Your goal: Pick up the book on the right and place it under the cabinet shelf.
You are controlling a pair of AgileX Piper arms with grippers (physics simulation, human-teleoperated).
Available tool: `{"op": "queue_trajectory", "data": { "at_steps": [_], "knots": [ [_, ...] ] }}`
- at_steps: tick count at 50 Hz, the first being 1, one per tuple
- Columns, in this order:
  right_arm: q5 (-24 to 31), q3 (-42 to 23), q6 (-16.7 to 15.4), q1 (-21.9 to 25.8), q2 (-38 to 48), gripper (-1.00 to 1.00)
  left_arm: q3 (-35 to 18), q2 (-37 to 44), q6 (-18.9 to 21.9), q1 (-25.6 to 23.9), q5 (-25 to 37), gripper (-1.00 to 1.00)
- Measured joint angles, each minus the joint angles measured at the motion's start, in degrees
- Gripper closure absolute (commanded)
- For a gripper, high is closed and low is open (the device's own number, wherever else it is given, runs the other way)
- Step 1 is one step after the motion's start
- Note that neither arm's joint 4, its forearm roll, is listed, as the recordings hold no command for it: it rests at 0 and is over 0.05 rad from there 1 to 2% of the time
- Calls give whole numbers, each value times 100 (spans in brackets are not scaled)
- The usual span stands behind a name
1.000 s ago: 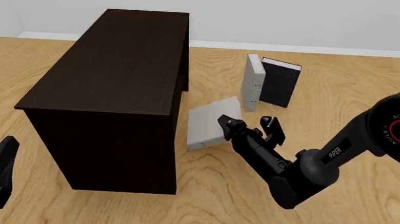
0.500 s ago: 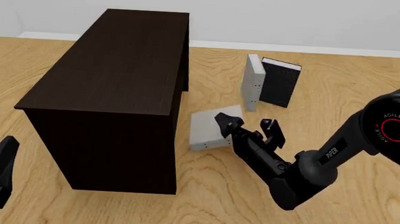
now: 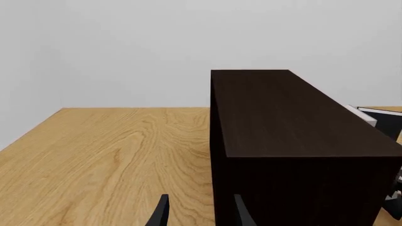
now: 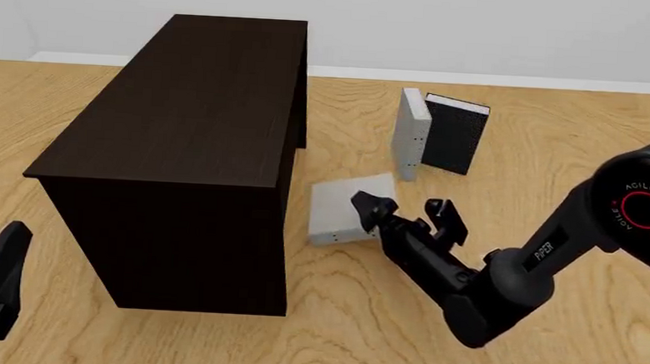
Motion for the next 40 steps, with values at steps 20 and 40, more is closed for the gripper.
{"op": "queue_trajectory", "data": {
  "at_steps": [20, 40],
  "knots": [
    [0, 274, -5, -159, -144, -100, 7, -12, 0, -11, 5, -100],
    [0, 656, -145, -421, -336, -100, 0, -9, 0, -12, 9, -100]
  ]
}}
